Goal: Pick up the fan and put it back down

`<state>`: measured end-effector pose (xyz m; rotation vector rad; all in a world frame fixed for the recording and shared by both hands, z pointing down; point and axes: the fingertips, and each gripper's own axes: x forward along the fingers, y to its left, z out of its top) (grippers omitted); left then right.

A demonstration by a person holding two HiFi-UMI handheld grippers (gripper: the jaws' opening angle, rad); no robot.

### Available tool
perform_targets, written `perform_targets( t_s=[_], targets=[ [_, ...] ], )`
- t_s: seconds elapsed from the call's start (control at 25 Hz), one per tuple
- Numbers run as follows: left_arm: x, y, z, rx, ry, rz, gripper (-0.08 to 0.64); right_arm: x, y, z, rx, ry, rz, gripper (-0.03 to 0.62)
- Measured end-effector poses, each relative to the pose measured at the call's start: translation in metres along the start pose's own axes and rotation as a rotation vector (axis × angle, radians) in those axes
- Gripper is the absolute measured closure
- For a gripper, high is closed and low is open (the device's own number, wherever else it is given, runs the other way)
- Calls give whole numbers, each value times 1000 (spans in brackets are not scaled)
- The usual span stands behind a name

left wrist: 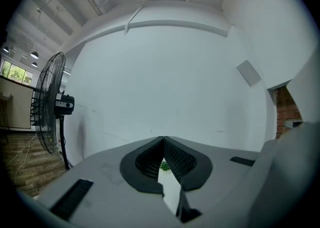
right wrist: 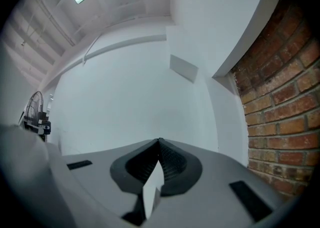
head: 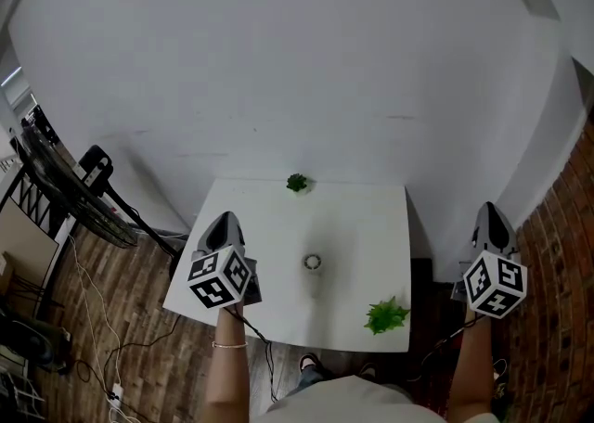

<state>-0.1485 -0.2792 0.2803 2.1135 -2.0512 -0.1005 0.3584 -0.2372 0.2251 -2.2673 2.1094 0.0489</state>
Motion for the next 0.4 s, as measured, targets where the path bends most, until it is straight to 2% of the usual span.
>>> perform_targets(
  t_s=[0.4],
  targets=[
    [13, 6, -8, -11, 16, -1, 548, 11, 7, -5, -12, 12, 5, 591]
  ],
)
